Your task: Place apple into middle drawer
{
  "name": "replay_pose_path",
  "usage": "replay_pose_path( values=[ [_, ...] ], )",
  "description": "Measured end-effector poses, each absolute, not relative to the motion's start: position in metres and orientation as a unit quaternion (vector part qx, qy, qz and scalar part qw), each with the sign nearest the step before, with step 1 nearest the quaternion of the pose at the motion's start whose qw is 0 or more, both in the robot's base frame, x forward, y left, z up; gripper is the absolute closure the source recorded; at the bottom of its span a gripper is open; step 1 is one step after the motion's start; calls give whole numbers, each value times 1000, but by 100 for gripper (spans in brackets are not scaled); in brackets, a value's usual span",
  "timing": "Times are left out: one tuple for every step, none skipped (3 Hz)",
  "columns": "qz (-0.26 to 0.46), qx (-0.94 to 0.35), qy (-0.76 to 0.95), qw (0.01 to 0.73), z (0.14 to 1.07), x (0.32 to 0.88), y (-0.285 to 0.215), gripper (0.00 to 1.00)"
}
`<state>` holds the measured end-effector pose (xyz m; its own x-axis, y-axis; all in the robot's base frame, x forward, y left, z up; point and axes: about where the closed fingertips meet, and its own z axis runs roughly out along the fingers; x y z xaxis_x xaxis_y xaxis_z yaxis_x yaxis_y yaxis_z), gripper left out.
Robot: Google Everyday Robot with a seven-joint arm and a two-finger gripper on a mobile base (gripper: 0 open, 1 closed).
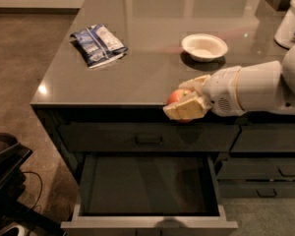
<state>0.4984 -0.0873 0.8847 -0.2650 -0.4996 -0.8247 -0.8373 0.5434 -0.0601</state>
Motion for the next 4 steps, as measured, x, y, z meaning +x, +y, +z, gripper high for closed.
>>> replay_pose_path(
  values=[
    [199,-435,769,424,886,499,-86,100],
    [188,-415,782,426,865,489,-90,100],
    [184,-367,800,438,813,463,-95,100],
    [200,-312,813,449,739,434,-97,100]
  ],
)
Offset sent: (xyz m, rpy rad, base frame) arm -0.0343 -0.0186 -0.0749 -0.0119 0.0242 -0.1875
